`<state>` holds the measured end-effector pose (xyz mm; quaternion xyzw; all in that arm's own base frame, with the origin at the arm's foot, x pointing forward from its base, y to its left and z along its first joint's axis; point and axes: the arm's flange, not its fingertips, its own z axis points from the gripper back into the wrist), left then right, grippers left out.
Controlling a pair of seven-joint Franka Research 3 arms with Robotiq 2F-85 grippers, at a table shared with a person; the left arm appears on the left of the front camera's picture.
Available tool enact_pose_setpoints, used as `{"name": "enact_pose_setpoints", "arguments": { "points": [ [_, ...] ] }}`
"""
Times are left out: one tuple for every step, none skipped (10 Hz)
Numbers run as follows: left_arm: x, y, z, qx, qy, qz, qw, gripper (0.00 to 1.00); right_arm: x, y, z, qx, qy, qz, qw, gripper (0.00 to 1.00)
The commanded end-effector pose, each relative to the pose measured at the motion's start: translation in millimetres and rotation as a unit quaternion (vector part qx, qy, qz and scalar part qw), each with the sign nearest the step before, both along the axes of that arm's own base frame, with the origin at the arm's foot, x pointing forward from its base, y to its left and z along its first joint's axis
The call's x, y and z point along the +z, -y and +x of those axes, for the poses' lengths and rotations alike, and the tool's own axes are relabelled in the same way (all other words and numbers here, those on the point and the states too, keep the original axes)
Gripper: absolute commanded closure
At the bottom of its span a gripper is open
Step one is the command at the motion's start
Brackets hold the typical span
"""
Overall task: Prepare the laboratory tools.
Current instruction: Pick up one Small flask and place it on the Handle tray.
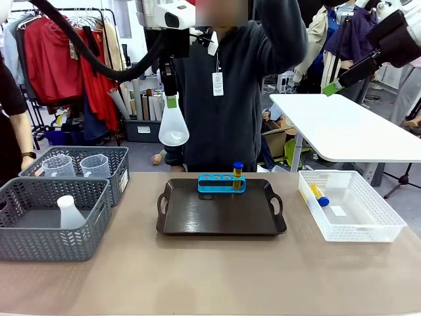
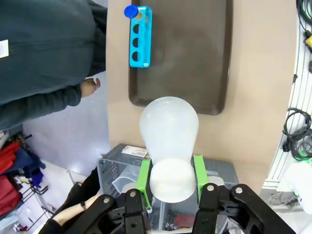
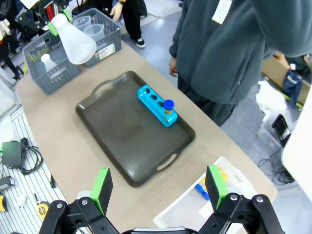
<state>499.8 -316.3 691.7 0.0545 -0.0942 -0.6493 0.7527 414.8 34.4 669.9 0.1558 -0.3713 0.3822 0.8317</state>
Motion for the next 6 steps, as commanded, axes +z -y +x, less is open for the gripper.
{"name": "enact_pose_setpoints", "arguments": {
  "points": [
    [1.0, -0.3, -2.3, 0.0, 0.001, 0.001, 1.0, 1.0, 1.4, 0.5, -0.1, 0.005, 0.002, 0.009, 1.0, 0.0],
    [0.0, 0.0, 0.0, 0.0, 0.0, 0.0, 1.0, 1.0, 1.4, 0.5, -0.1, 0.005, 0.002, 0.009, 1.0, 0.0],
    [-3.5, 0.0, 0.3, 0.005, -0.006, -0.01, 1.0, 1.0, 1.4, 0.5, -0.1, 0.005, 0.002, 0.009, 1.0, 0.0],
    [-9.5, 8.1, 8.8, -0.007, -0.005, -0.014, 1.0, 1.0, 1.4, 0.5, -0.1, 0.005, 0.002, 0.009, 1.0, 0.0],
    [-14.1, 19.5, 15.0, -0.022, -0.011, -0.014, 1.0, 1.0, 1.4, 0.5, -0.1, 0.005, 0.002, 0.009, 1.0, 0.0],
    [-20.0, 32.4, 19.2, -0.038, -0.011, -0.008, 0.999, 1.0, 1.4, 0.5, -0.1, 0.005, 0.002, 0.009, 1.0, 0.0]
  ]
}}
